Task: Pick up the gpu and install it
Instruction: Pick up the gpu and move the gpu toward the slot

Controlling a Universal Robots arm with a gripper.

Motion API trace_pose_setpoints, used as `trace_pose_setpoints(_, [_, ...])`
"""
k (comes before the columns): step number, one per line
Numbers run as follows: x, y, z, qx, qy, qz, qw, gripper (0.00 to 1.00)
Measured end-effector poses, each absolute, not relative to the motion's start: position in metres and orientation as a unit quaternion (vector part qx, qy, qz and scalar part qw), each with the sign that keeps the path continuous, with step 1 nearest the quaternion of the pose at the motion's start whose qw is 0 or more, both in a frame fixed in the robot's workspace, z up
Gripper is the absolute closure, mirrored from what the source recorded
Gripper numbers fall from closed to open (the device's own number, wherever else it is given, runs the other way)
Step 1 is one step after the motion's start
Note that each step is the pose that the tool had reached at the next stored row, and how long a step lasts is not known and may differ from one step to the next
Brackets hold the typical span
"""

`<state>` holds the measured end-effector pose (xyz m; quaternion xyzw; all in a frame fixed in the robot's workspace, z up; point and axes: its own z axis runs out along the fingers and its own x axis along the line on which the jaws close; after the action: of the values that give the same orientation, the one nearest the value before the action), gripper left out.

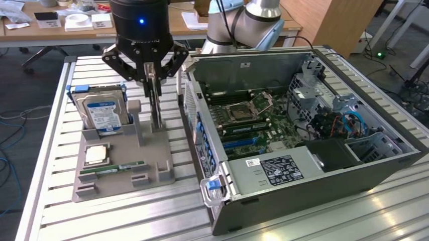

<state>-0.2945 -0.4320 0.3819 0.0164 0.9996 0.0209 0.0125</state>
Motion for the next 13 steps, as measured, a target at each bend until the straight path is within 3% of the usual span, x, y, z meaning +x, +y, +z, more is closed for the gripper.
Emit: trace_pose_setpoints(13, [-0.2945,-0.432,0.3823,0.016,1.0,0.021,0.013,0.74])
